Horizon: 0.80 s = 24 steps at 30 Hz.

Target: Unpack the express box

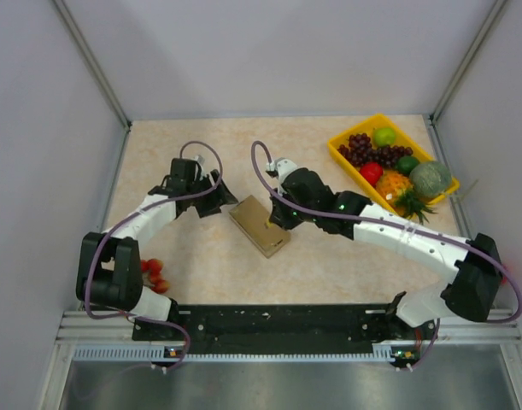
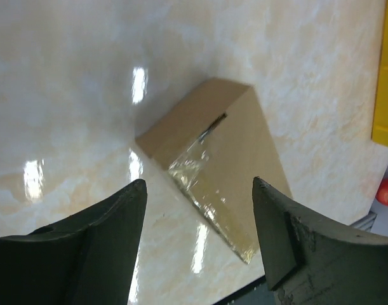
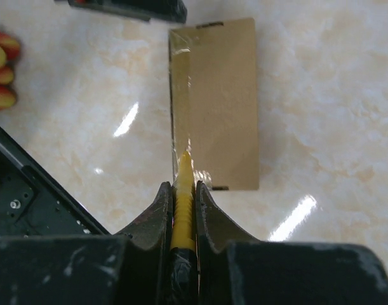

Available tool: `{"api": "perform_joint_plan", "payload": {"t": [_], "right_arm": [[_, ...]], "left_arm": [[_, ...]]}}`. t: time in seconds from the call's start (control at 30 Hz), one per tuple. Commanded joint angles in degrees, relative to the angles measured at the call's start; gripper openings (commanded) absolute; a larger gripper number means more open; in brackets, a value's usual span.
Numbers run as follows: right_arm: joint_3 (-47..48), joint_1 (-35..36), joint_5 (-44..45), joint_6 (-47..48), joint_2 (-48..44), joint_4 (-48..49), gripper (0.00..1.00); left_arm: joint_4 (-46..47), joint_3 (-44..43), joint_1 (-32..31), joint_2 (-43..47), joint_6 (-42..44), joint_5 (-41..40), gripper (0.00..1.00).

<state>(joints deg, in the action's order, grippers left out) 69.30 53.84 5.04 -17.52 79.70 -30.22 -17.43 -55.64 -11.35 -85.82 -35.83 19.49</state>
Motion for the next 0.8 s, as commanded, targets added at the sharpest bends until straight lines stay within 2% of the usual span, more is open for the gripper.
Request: {"api": "perform_joint_plan", "payload": {"t": [0.0,0.2,0.47,0.63,0.77], "right_arm": [[-1.97,0.03,-6.69,0.99,2.03,16.64,0.0],[-3.12,0.03,-7.85,3.1,5.9,23.18,0.0],[-2.41,0.03,-7.41,1.52,11.17,25.82,0.0],[-1.89,0.03,-6.8,2.31,13.02,26.35,0.0],[-0.66,0.03,-6.36,2.75,14.87,26.0,0.0]], "left_arm": [[3.88,7.2,-0.07,2.67,-4.32,4.85,0.72],[11.79,11.6,-0.69,1.09,-9.16,9.16,0.7],[9.79,11.87,-1.13,3.12,-8.46,5.57,0.71],[8.64,10.99,-1.13,-0.13,-9.34,3.72,0.6],[8.12,10.37,-1.13,-1.54,-8.55,2.58,0.58]]}}
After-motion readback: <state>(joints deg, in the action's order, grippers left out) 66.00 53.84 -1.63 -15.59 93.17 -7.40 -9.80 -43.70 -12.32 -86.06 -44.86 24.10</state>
